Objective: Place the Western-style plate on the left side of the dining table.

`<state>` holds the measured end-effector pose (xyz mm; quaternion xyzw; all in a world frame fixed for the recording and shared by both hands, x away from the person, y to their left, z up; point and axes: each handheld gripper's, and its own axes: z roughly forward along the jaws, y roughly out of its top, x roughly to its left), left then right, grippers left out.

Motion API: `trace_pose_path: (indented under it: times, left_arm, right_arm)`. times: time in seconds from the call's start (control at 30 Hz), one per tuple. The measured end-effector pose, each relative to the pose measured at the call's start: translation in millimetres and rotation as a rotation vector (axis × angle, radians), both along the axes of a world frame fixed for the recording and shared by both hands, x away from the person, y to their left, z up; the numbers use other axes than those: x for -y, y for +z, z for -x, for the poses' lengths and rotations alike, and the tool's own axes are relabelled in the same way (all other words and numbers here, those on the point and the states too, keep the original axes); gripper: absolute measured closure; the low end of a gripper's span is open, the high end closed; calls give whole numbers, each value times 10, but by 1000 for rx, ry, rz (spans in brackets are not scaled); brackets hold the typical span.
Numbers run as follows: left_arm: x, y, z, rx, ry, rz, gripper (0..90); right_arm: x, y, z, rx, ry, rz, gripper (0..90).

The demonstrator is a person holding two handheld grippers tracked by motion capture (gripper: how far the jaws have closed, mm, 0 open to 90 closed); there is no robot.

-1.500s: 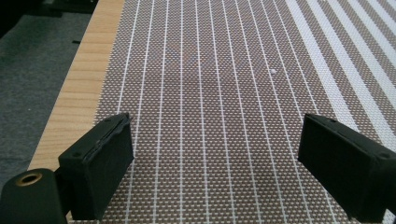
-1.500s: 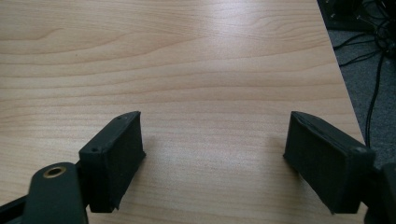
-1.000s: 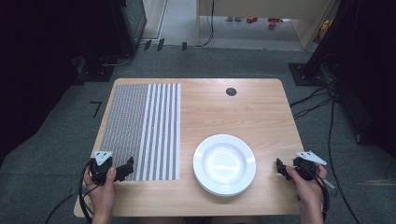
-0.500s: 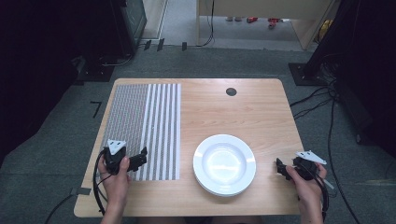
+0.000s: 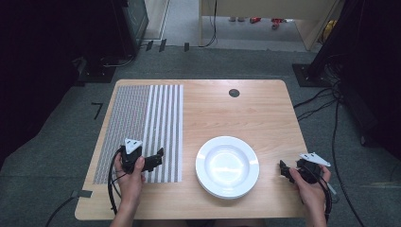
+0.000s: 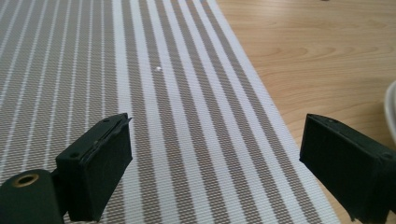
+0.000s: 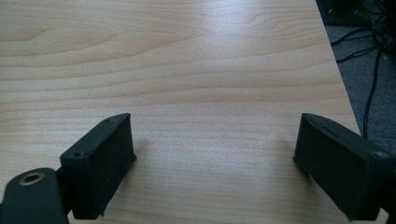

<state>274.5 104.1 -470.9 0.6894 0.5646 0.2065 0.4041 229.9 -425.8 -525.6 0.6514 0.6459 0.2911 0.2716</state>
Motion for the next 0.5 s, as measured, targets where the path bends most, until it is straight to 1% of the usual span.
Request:
trace_pose_path:
  times: [0.03, 0.17, 0.23, 0.27, 0.33, 0.4, 0.43, 0.5]
  left_arm:
    - [0, 0, 0, 0, 0, 0, 93]
    - [90, 1, 26, -3, -35, 24, 93]
    - [125, 2, 37, -3, -47, 27, 93]
    - [125, 2, 37, -3, -47, 27, 93]
    - [177, -1, 52, -7, -65, 34, 93]
    - [206, -2, 61, -15, -76, 48, 93]
    - [206, -2, 61, -15, -76, 48, 93]
    - [235, -1, 71, -15, -85, 53, 93]
  right_arm:
    - [0, 0, 0, 0, 0, 0, 117]
    - [14, 5, -12, 1, -6, -6, 136]
    - [26, 21, -16, -4, -20, -24, 142]
    - [26, 21, -16, -4, -20, -24, 142]
    - [27, 44, -7, 10, -34, -42, 143]
    - [10, 83, 5, 30, -37, -46, 144]
    - [1, 104, 10, 42, -39, -45, 144]
    - [-12, 124, 17, 49, -43, -46, 145]
